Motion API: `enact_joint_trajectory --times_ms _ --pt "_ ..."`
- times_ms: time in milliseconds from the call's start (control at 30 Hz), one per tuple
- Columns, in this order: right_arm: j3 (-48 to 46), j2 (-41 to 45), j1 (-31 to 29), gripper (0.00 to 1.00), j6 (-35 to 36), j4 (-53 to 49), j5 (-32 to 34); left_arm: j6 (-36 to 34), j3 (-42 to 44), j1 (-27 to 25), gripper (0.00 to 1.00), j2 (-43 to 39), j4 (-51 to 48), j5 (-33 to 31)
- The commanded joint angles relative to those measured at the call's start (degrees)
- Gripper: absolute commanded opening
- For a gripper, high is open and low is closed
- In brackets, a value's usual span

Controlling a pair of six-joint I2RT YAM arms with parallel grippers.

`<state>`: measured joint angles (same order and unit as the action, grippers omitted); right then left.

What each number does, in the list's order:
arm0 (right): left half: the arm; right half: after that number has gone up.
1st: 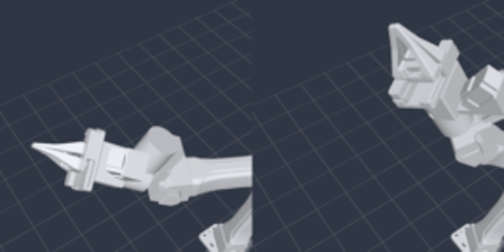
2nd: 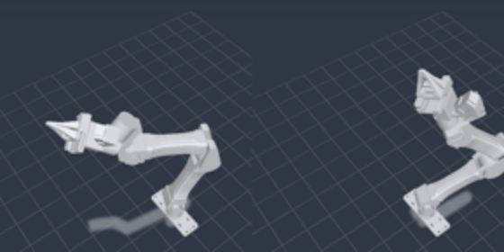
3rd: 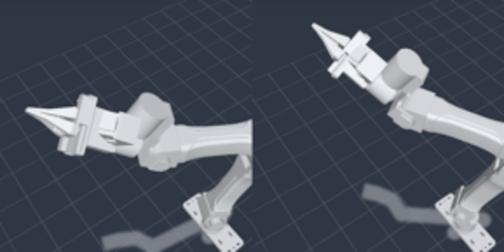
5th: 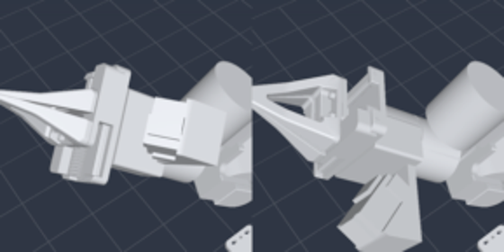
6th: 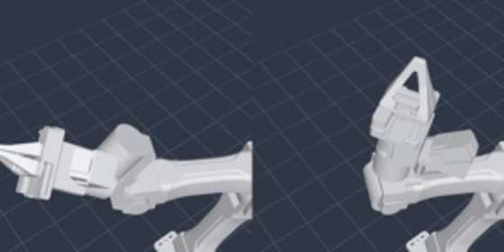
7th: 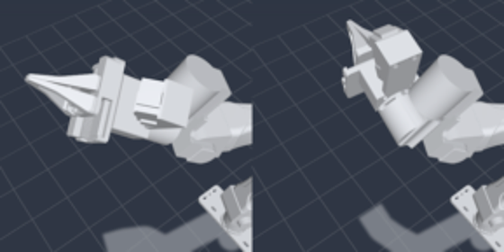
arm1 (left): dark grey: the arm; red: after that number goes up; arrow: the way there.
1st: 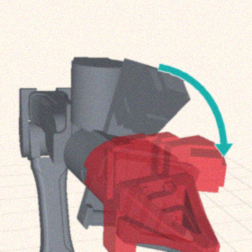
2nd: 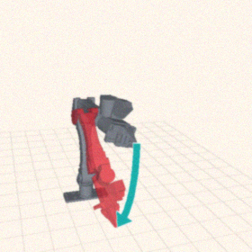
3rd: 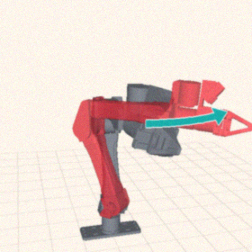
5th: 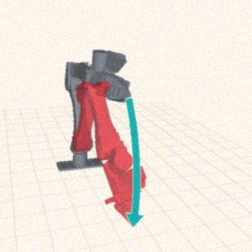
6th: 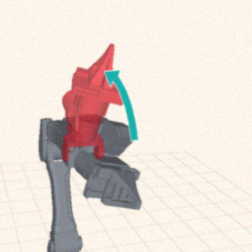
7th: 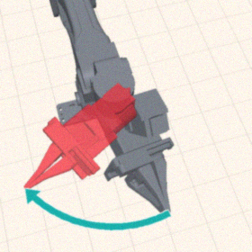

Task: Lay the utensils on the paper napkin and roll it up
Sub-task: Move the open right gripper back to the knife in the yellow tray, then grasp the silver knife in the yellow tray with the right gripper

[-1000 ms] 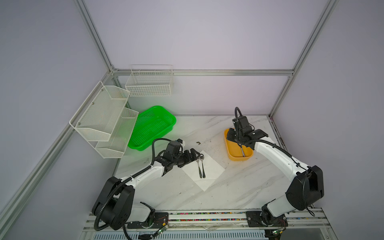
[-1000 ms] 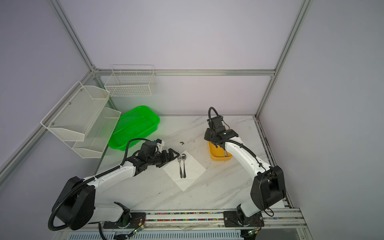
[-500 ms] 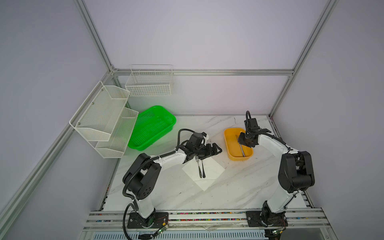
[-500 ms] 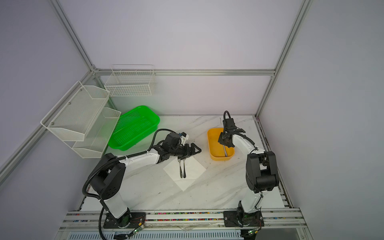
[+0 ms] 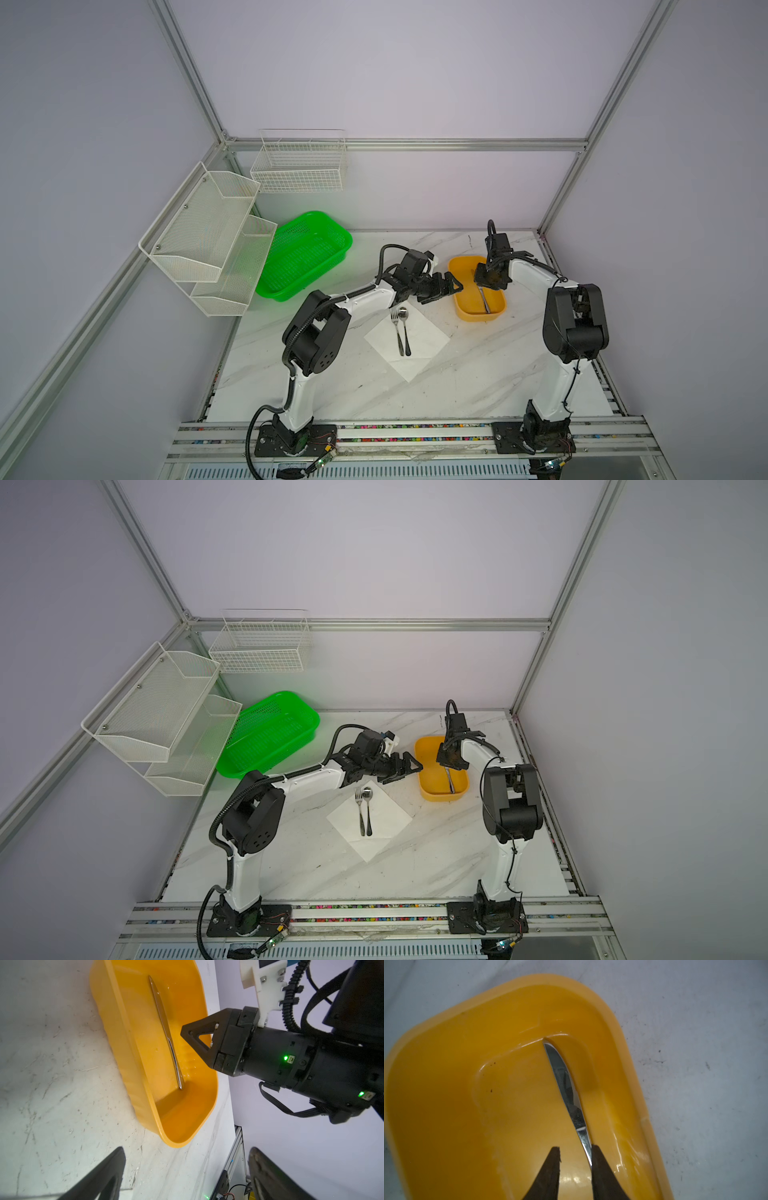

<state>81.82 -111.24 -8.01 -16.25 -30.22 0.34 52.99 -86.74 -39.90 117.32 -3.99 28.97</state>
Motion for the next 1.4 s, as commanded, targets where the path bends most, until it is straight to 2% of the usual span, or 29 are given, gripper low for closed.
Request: enact_joint_trajectory --times_ms 0,533,767,1067,1367 --pt "2.41 -2.24 0.34 0.3 2.26 -2.72 1.13 0.06 -5.73 -0.53 0.9 1.0 0.03 2.29" --pt "6.02 -10.55 0.35 0.29 2.43 -4.58 2.72 -1.21 -6.78 -0.7 0.89 2.26 -1.84 1.63" --pt "3.58 -11.8 0.5 0.28 4.21 -3.05 -2.55 -1.22 -6.16 -0.71 0.89 1.91 -2.08 1.35" --pt "1.25 -11.1 0.8 0.21 4.03 -2.1 -5.14 -1.16 -5.38 -0.71 0.89 0.93 -1.9 1.09" --pt "-1.47 -8.34 2.4 0.23 3.51 -2.05 -11.13 -1.23 -4.84 -0.71 0.89 0.28 -1.9 1.08"
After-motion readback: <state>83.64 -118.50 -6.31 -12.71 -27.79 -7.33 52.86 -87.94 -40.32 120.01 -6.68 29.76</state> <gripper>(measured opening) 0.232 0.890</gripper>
